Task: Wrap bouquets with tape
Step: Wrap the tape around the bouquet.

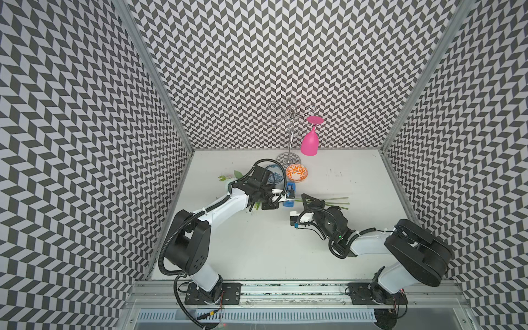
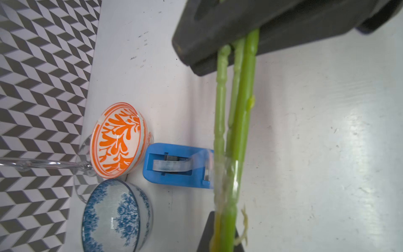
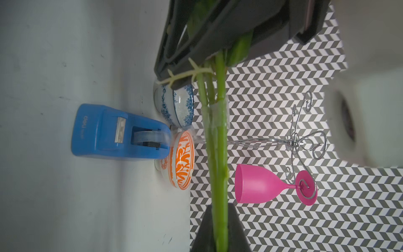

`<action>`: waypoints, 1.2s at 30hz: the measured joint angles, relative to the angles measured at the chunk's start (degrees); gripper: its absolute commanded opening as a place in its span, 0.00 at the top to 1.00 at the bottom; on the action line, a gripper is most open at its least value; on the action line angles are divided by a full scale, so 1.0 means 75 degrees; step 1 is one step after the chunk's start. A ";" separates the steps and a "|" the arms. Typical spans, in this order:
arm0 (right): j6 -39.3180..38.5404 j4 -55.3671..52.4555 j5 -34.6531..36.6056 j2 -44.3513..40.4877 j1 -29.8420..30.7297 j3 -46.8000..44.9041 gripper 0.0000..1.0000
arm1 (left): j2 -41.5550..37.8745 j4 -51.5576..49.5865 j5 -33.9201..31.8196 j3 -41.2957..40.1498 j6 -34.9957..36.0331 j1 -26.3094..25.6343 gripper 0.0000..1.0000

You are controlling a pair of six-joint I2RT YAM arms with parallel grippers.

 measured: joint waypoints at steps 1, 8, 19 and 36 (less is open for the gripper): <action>0.0417 -0.0807 -0.0149 -0.0289 0.0000 0.0251 0.57 | 0.0000 0.0117 -0.0111 -0.0017 -0.0070 0.0009 1.00; 0.3319 -0.5135 -0.2361 -0.2282 -0.0271 0.1900 0.08 | -0.0242 0.1119 -0.0761 -0.0460 -0.0160 0.0020 1.00; 0.7606 -0.9769 -0.5260 -0.0973 -0.2579 0.6939 0.09 | -0.1422 0.4543 -0.2532 -0.2999 0.0726 -0.0542 1.00; 0.6441 -1.4318 -0.6441 0.2946 -0.2588 0.9101 0.58 | -0.1198 0.8204 -0.4884 -0.3908 0.2678 -0.1352 1.00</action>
